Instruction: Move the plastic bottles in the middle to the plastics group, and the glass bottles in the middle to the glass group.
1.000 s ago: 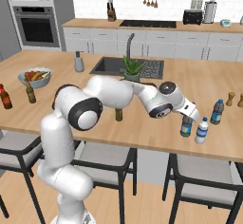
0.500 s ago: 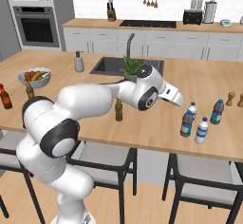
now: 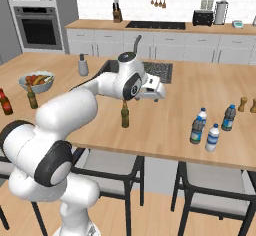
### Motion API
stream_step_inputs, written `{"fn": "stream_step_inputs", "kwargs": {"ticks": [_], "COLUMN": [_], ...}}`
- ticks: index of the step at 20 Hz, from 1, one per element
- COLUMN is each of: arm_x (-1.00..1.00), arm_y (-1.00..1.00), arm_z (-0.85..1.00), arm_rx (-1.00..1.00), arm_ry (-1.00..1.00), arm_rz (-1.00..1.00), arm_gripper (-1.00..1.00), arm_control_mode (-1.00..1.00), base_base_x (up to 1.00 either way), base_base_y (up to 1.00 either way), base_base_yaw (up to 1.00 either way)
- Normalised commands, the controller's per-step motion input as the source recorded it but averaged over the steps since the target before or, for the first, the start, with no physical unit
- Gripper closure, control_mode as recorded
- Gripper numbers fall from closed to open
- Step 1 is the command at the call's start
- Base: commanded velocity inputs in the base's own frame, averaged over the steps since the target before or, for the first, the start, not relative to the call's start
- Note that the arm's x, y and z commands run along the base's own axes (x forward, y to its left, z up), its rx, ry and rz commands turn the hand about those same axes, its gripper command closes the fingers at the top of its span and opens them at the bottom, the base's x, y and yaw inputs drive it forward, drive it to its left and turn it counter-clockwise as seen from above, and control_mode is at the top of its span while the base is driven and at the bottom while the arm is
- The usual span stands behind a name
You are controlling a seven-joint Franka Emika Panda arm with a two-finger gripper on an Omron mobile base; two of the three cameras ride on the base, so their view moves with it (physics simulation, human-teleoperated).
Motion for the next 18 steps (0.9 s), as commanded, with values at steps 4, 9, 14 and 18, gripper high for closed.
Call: {"fn": "stream_step_inputs", "kwargs": {"ticks": [4,9,14,18], "arm_x": [-0.03,-0.10,0.09,0.29], "arm_y": [0.90,0.69,0.28,0.00], "arm_z": [0.11,-0.72,-0.59,0.00], "arm_rx": [0.00,0.03,0.01,-0.02], "arm_ry": [0.37,-0.07,-0.27,-0.03], "arm_rz": [0.39,0.40,0.34,0.02], "arm_gripper": [-1.00,-1.00,-1.00,-1.00], "arm_control_mode": [-1.00,-1.00,-1.00,-1.00], "base_base_x": [0.00,0.00,0.00,0.00], "base_base_y": [0.00,0.00,0.00,0.00], "base_base_yaw": [0.00,0.00,0.00,0.00]}}
